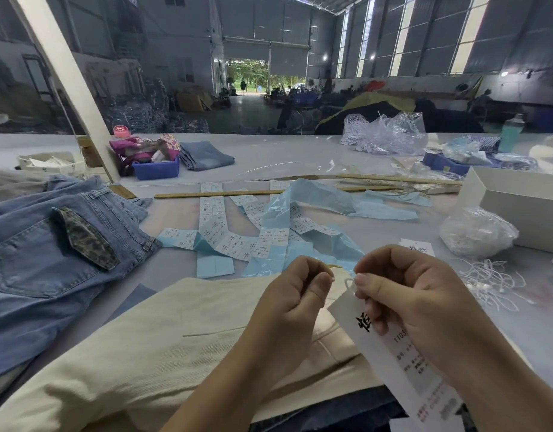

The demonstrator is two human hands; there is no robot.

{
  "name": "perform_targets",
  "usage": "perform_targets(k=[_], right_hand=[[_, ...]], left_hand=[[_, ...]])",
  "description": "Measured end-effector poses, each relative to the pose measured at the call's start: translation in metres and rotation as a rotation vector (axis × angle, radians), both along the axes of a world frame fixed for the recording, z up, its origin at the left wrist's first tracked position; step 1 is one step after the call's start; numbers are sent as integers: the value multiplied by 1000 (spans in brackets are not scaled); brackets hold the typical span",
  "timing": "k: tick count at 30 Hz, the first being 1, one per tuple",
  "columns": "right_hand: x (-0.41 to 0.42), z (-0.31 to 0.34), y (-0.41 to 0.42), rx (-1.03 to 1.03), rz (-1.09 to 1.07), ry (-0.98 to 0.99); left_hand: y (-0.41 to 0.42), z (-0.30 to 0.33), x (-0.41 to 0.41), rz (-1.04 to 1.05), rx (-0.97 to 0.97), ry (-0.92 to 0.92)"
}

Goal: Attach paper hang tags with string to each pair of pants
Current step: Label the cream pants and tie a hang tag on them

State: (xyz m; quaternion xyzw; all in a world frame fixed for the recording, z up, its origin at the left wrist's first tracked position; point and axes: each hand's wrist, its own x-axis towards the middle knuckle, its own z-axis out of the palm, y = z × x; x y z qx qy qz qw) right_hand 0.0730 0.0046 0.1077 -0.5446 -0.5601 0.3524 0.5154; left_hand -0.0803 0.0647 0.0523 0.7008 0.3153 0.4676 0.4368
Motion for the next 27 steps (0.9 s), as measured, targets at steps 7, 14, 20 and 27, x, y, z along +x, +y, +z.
perform_targets(k=[7,14,20,27], right_hand=[[-9,-4,5,52,24,33],[-10,-12,8,95,27,2],[-8,-15,10,102,24,-23],[-7,-16,10,102,12,13]], left_hand=[[-2,0,-1,27,40,-57],[-4,2,-2,37,105,10],[-5,2,-3,30,115,13],[-4,1,-3,33,95,0]])
